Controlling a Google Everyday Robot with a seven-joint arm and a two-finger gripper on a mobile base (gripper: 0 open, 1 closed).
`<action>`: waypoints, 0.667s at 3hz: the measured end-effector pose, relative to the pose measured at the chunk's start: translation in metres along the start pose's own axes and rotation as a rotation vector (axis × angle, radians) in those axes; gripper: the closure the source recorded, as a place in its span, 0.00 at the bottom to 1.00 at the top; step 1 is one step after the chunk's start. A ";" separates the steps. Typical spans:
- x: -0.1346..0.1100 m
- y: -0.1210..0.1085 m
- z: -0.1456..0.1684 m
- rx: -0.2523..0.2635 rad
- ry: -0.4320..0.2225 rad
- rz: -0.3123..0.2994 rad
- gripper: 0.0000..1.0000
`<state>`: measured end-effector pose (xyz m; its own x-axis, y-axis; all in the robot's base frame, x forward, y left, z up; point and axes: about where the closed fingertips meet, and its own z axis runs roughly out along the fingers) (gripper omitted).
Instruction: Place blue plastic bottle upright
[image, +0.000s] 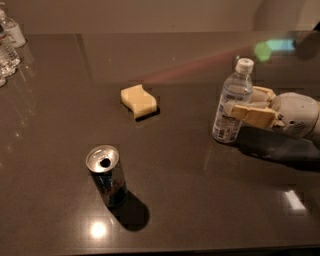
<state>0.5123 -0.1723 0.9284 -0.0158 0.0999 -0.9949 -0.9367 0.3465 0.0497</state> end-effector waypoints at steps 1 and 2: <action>-0.001 0.001 0.002 -0.005 0.000 -0.001 0.14; -0.001 0.002 0.005 -0.010 0.000 -0.002 0.00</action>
Offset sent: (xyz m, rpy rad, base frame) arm 0.0000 0.0022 0.0008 -0.0002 -0.0012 0.0039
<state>0.5123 -0.1670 0.9302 -0.0142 0.0992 -0.9950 -0.9401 0.3377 0.0471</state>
